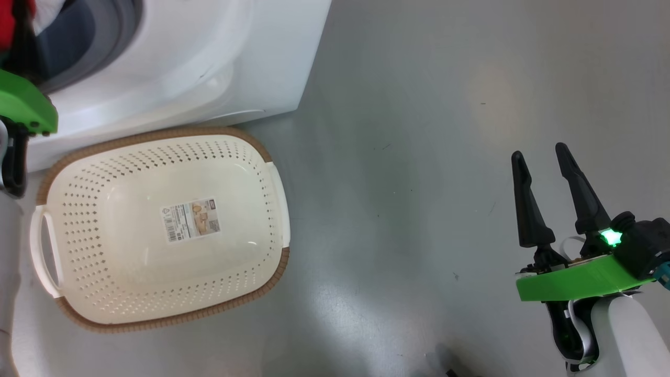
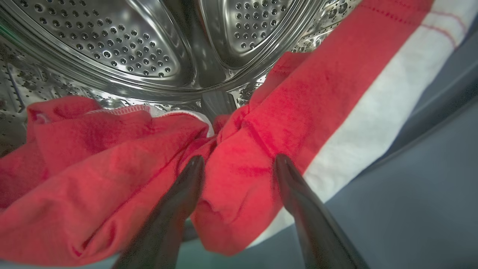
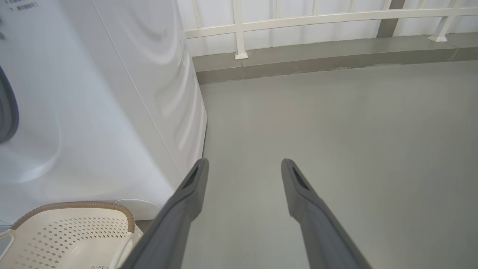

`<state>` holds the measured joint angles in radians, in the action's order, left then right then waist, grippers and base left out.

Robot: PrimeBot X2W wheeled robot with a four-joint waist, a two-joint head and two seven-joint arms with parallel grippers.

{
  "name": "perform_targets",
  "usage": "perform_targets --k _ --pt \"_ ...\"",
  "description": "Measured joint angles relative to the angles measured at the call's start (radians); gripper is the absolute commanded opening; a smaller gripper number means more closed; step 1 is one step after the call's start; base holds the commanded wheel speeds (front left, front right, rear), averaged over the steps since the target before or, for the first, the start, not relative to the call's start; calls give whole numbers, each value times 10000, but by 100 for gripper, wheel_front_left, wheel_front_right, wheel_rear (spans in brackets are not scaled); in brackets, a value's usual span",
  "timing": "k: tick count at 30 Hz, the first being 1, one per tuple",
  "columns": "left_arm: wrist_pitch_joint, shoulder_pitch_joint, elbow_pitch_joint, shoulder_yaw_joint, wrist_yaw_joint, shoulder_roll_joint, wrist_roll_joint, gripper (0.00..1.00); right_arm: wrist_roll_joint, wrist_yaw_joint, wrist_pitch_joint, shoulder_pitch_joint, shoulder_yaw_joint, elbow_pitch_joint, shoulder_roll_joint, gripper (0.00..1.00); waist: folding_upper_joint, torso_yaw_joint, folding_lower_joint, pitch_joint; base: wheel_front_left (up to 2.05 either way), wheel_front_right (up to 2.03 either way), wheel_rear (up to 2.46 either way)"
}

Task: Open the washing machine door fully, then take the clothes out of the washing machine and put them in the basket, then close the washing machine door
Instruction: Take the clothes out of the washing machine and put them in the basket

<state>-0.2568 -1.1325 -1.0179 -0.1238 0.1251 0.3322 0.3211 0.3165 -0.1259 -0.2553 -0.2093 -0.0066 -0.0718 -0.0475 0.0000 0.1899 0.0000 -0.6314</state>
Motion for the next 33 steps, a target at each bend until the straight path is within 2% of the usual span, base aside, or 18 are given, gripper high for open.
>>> perform_targets --k 3,4,5,6,7,8,15,21,27,33 --pt "0 -1 -136 -253 0 29 167 100 0 0 0 0 59 48 0 100 0 0 0 30 0 0 0" --pt "0 -4 -182 -370 0 36 215 89 0 0 0 0 77 52 0 100 0 0 0 42 0 0 0" --pt "0 -3 -217 -460 0 36 278 62 0 0 0 0 90 63 0 100 0 -1 0 53 0 0 0" --pt "0 -3 -224 -533 0 40 336 46 0 0 0 0 94 81 0 100 0 -3 0 61 0 0 0" --pt "0 -4 -222 -625 0 50 405 15 0 0 0 0 100 94 0 100 0 -5 0 66 0 0 0" --pt "0 -4 -213 -744 0 50 514 0 0 0 0 0 105 98 0 100 0 -6 0 71 0 0 0" --pt "0 -2 261 -976 0 111 780 0 -2 0 0 0 86 119 0 100 0 -61 0 145 0 0 0" --pt "0 267 1243 -253 0 8 734 0 -2 0 0 3 2 94 0 100 0 -199 0 381 0 0 0" --pt "0 1364 2464 1206 0 -667 660 0 -19 0 0 15 -169 36 2 100 0 -442 0 771 0 0 0" --pt "0 2472 4224 1804 0 -1302 -44 0 -104 0 0 227 -418 31 0 100 0 -851 0 1145 0 0 0"
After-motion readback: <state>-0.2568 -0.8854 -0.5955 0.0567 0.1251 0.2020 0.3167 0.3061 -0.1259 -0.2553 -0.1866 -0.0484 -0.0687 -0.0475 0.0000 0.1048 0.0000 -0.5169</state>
